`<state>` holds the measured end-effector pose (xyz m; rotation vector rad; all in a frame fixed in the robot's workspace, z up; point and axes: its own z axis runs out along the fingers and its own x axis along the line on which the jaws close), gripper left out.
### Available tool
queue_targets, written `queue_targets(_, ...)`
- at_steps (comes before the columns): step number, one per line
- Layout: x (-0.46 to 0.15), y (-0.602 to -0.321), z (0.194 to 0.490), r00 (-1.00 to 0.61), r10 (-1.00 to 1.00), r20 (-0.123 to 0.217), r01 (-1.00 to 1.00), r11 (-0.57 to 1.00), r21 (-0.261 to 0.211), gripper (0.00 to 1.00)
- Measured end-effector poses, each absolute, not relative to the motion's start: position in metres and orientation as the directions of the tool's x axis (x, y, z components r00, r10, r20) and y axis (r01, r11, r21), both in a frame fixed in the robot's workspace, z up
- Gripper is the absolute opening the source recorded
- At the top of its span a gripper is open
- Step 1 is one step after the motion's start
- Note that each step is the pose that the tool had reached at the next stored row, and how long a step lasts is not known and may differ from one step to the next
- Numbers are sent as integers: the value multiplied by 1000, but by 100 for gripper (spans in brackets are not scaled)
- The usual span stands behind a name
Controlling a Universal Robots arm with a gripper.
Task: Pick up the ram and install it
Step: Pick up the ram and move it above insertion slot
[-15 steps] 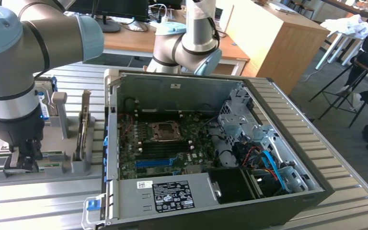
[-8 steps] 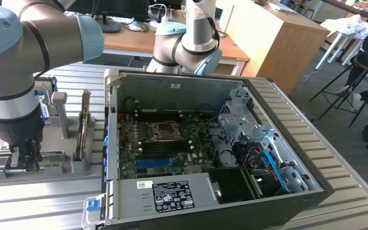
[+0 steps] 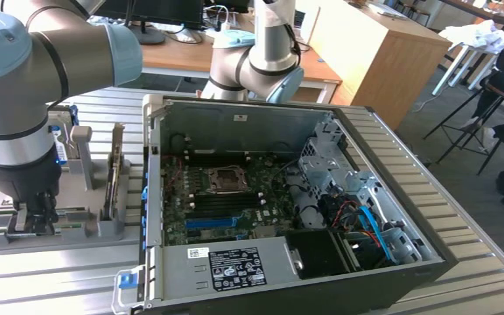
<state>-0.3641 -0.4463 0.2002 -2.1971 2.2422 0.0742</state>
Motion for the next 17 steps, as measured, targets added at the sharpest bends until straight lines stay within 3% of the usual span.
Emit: queue_targets(17,-364,-446,200,-21,-999,-33,-999,20,33,29)
